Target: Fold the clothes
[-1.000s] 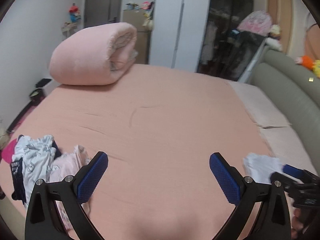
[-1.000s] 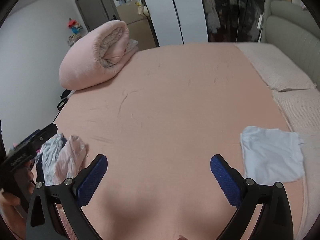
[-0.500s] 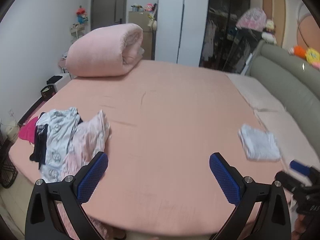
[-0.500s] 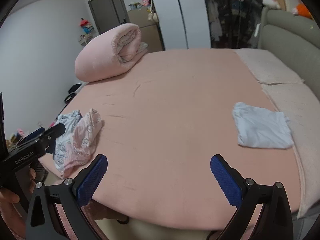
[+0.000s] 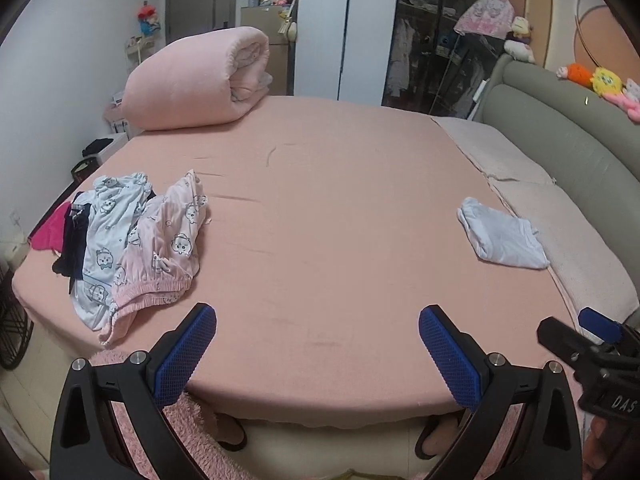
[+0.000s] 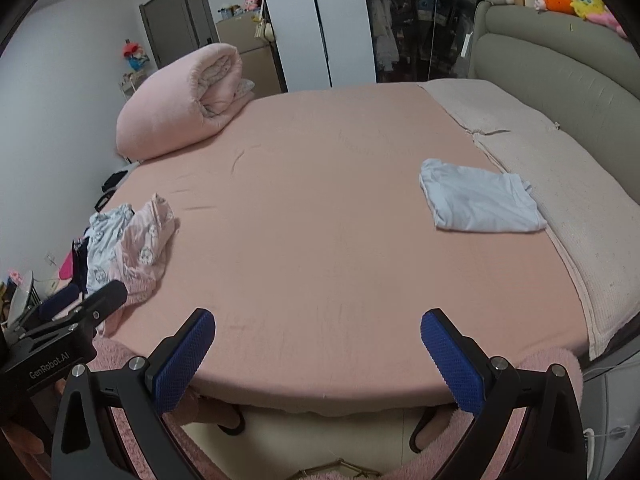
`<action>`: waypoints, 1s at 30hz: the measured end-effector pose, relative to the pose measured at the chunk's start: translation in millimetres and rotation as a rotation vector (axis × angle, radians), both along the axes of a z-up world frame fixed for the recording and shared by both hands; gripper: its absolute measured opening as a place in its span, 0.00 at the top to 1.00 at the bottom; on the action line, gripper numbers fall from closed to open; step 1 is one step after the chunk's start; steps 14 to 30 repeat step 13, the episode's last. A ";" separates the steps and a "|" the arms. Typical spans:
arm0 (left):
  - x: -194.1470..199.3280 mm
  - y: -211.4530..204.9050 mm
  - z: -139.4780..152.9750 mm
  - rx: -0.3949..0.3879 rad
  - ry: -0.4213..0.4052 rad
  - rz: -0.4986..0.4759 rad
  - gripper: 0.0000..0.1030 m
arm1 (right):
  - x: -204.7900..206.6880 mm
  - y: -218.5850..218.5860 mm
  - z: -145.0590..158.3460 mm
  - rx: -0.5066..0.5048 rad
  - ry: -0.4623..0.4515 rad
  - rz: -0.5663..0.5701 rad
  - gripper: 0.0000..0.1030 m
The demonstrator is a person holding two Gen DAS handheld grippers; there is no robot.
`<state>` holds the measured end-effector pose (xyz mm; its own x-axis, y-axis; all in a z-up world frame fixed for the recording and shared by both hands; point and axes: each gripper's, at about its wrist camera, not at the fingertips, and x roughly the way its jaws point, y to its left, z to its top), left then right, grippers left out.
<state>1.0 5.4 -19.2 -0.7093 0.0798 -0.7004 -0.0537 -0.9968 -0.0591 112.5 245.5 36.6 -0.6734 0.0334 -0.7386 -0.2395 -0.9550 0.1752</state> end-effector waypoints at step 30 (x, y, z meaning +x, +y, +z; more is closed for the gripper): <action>0.1 2.5 -1.3 0.002 0.024 0.018 0.00 | 1.2 -6.8 -4.1 0.016 -0.021 -0.001 0.00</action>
